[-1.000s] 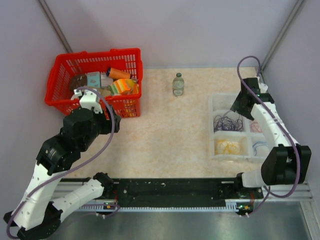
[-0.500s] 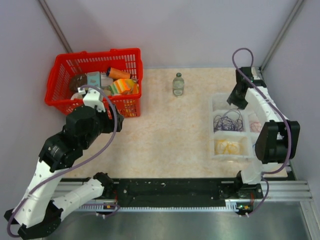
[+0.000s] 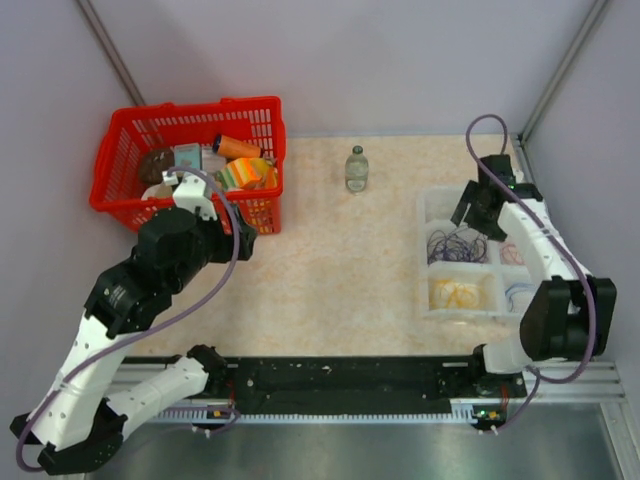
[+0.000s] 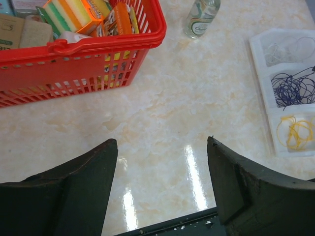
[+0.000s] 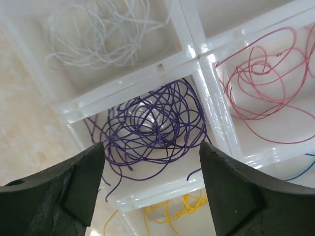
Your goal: Untangle the cables
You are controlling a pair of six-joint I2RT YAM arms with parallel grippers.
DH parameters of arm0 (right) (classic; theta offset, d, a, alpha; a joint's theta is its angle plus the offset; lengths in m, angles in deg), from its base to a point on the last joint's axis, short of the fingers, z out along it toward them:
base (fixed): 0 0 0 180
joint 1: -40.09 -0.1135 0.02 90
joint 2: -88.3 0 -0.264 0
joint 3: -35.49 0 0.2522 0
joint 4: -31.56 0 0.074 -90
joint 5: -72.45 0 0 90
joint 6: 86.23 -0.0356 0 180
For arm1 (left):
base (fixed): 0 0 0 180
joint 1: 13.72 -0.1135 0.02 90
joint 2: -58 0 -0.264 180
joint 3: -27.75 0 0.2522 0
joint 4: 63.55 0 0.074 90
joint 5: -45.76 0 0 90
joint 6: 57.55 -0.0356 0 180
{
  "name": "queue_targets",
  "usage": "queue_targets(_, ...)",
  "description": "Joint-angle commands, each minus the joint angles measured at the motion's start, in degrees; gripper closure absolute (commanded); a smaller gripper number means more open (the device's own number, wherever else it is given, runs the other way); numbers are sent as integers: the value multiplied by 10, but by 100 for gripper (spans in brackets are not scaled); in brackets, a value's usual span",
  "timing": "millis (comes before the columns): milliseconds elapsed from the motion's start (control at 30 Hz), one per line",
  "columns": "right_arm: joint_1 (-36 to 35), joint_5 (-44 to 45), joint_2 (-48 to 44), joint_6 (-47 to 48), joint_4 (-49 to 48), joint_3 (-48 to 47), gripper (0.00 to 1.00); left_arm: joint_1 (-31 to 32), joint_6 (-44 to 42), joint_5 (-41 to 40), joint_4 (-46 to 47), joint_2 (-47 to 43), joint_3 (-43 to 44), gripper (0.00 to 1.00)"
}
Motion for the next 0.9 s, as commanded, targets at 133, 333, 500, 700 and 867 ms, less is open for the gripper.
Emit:
queue_targets(133,-1,-71,-149,90,75,-124,13,-1,37,18,86,9,-6,20)
queue_targets(333,-32,-247,-259,92,70,-129,1,-1,87,60,190,-31,-96,19)
queue_targets(500,-43,-229,-354,107,69,-89,1,0,88,92,336,-107,-213,18)
queue_targets(700,-55,-223,-514,117,53,-7,1,-1,79,165,406,-186,-296,18)
queue_targets(867,-55,-234,-657,92,12,110,1,-1,76,218,485,-297,-391,15)
